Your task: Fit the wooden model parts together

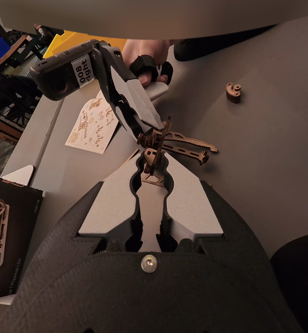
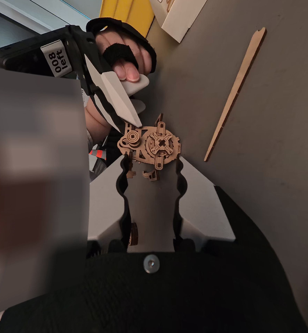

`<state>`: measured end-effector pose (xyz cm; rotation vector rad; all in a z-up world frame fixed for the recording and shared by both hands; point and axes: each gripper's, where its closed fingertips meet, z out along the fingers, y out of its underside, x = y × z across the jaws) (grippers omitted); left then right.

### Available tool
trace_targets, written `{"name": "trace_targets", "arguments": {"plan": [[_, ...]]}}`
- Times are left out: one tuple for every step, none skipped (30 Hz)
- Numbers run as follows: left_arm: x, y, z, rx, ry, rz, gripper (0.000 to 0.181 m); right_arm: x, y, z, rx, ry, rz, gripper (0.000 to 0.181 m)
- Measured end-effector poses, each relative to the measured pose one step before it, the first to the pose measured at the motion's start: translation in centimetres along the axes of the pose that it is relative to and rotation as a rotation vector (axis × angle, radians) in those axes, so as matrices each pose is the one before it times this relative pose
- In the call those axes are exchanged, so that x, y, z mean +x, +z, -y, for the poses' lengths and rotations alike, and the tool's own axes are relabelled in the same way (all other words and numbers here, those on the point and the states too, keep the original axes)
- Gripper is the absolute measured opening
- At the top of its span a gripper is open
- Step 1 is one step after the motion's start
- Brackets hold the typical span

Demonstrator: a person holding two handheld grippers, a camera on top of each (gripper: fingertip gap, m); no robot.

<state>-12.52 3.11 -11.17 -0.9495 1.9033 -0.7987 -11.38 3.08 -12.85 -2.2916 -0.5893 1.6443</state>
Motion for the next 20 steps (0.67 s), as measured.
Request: {"name": "trace_targets", "arguments": {"plan": [[-0.024,0.004,-0.006,-0.0007,0.0011,0.0009,0.016,-0.006,0.0,0.014,0.0005,0.0014,0.0018,0.05],[-0.004,-0.001,0.011,0.0009,-0.0008,-0.0008,0.016,-0.001,0.013,0.0,-0.0012,-0.0011,0.0015,0.05],[-0.007,0.005,0.004,0.0014,-0.0018,-0.0004,0.016,-0.024,-0.01,0.007,0.0,0.0003,0.0021,0.05],[-0.019,-0.009,0.009,0.0014,-0.0011,0.0001,0.016,-0.049,-0.02,0.026,0.0008,-0.0001,0.003,0.048],[-0.007,-0.002,0.024,0.0021,-0.0018,0.0002,0.016,-0.061,-0.007,0.034,0.0013,-0.0004,0.0039,0.047],[-0.002,-0.002,-0.008,0.0005,-0.0012,-0.0011,0.016,-0.005,0.008,-0.002,-0.0006,0.0002,0.001,0.047],[-0.002,0.005,0.01,0.0007,0.0006,-0.0002,0.016,0.005,0.009,-0.016,-0.0005,0.0015,0.0016,0.048],[0.018,0.014,0.027,0.0019,-0.0003,-0.0011,0.016,-0.012,-0.014,-0.034,-0.0006,0.0025,0.0015,0.047],[0.029,0.031,0.048,0.0029,-0.0005,-0.0015,0.016,-0.001,-0.024,-0.03,-0.0017,-0.002,0.0003,0.047],[0.013,0.005,0.01,0.0012,0.0012,-0.0003,0.016,0.007,0.005,0.0,0.0003,-0.0008,0.0005,0.047],[-0.015,-0.003,-0.004,-0.0007,0.002,0.0007,0.016,0.018,-0.003,0.021,0.0035,0.0008,0.0005,0.047],[-0.006,0.006,-0.002,-0.0004,0.001,-0.0003,0.016,0.01,0.004,0.009,0.0029,0.0,0.0019,0.047],[0.0,0.002,0.022,0.0006,0.0004,0.0001,0.016,0.004,-0.015,0.012,0.0015,-0.0007,0.0012,0.047],[-0.021,0.013,0.009,0.0008,0.0001,0.0005,0.016,-0.001,-0.023,0.027,0.002,-0.0018,-0.0007,0.046],[-0.035,-0.004,0.049,0.0047,-0.0013,0.0019,0.016,-0.12,-0.043,0.047,0.004,-0.005,0.0058,0.043],[-0.205,-0.079,0.32,0.0218,-0.0044,0.0111,0.016,-0.163,-0.104,0.195,0.0128,-0.0081,0.0067,0.034],[-0.025,-0.03,-0.1,-0.0051,-0.0008,-0.0026,0.016,0.004,0.036,0.005,0.0011,0.0022,0.0001,0.034],[-0.022,-0.031,-0.039,-0.0015,-0.0026,-0.002,0.016,0.005,0.033,0.047,0.0043,-0.002,0.0009,0.034],[-0.044,-0.031,-0.035,-0.0022,-0.0018,0.0011,0.016,0.012,0.009,0.021,0.0021,-0.0036,-0.0009,0.034],[-0.004,-0.011,-0.003,-0.0011,0.0024,0.0011,0.016,0.015,0.025,-0.012,-0.0006,0.003,0.0025,0.034]]}}
